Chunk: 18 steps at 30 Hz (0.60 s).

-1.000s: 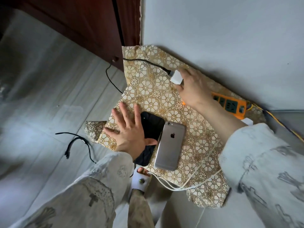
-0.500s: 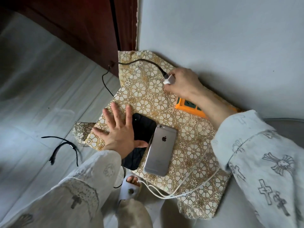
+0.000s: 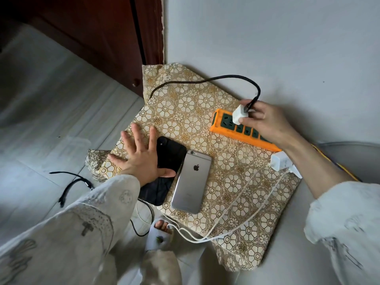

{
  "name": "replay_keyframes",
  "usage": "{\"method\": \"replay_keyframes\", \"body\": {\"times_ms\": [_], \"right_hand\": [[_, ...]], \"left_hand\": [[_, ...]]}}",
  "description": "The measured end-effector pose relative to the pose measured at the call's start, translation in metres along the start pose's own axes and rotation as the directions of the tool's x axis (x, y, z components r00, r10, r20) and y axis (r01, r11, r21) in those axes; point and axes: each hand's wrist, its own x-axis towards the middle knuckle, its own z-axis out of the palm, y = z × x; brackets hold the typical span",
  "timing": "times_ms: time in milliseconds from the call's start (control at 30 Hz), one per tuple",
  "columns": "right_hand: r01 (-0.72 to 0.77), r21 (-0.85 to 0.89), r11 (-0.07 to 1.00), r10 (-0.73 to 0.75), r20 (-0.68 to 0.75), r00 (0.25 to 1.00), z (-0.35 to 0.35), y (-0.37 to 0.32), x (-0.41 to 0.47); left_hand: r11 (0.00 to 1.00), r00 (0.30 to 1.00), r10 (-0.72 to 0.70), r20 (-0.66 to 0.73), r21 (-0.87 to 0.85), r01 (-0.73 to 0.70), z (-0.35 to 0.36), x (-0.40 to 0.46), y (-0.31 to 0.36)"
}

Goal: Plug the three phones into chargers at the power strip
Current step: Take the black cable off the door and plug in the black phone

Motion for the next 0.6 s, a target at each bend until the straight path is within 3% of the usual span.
{"method": "replay_keyframes", "body": {"times_ms": [100,267,600], "right_hand": [[0.039,-0.037,0.999,-0.039,0.003,0.999,0.001,0.002,-0.001],[0.112,-0.385,0.916,-0.147,-0.062,0.987,0.01,0.006,-0.001],[0.121,-0.48,0.869,-0.184,-0.085,0.979,0.018,0.007,0.003]], "left_hand": [[1.0,1.0,0.004,-0.003,0.001,-0.004,0.001,0.001,-0.002],[1.0,1.0,0.011,-0.01,0.007,-0.011,0.003,0.003,-0.003],[1.0,1.0,0.008,-0.017,0.004,-0.007,0.003,0.003,-0.004]]}}
